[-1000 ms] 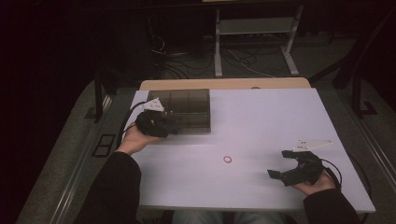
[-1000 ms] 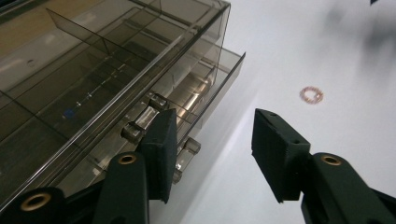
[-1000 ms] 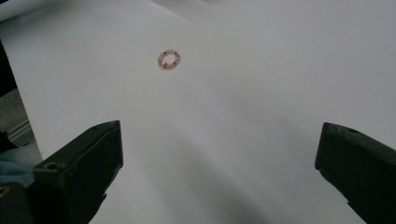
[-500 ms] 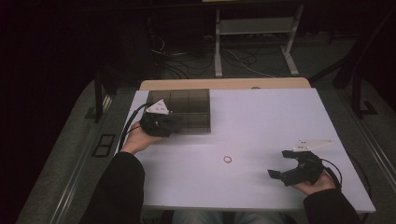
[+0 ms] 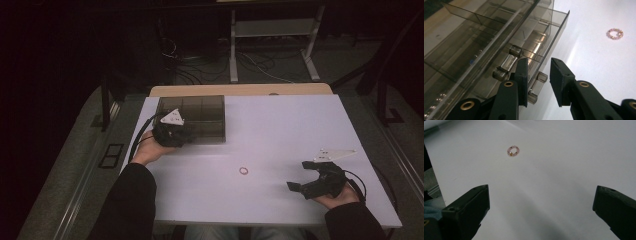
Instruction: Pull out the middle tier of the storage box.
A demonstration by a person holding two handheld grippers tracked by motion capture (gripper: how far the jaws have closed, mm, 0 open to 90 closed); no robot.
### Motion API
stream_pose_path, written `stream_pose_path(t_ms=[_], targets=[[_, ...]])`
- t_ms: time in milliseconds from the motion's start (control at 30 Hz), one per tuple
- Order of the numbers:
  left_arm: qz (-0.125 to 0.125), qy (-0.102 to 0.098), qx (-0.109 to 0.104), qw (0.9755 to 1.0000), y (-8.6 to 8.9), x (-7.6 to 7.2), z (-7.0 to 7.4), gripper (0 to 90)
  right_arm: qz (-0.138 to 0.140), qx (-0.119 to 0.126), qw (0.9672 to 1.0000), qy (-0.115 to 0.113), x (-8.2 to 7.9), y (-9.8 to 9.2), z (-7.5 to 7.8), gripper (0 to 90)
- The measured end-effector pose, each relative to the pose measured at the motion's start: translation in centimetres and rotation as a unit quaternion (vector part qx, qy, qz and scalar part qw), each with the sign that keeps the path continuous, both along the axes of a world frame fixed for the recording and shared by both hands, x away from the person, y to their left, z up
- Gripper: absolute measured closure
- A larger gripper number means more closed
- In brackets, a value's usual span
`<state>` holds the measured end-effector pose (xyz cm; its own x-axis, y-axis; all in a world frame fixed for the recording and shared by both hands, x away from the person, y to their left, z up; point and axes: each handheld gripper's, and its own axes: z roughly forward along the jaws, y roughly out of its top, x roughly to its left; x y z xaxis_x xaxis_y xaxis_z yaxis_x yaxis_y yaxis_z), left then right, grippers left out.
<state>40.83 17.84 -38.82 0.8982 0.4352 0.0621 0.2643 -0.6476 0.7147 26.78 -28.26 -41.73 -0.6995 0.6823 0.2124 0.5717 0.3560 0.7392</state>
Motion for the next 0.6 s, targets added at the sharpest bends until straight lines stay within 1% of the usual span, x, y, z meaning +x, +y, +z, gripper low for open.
stream_pose_path(t_ms=[167,233,300,367,467,600], targets=[[-0.002,0.004,0.0,1.0,0.0,0.31,-0.21,68.7,0.001,0.0,1.0,0.0,-0.02,-0.01,0.01,0.4],[0.001,0.007,-0.007,1.0,0.06,0.37,-0.33,69.7,0.001,0.0,1.0,0.0,-0.01,-0.03,-0.01,0.4],[0.001,0.008,-0.01,0.9999,0.18,0.47,-0.37,70.9,0.0,0.0,1.0,0.001,0.0,-0.06,-0.02,0.4],[0.0,0.007,-0.008,0.9999,0.31,0.56,-0.4,73.0,-0.001,0.001,1.0,0.001,0.01,-0.07,-0.04,0.4],[0.003,0.007,-0.013,0.9999,0.38,0.61,-0.51,75.4,-0.001,0.001,1.0,0.001,0.01,-0.07,-0.04,0.4],[0.003,0.004,-0.014,0.9999,0.5,0.61,-0.58,76.7,-0.001,0.002,1.0,0.001,0.01,-0.07,-0.03,0.4]])
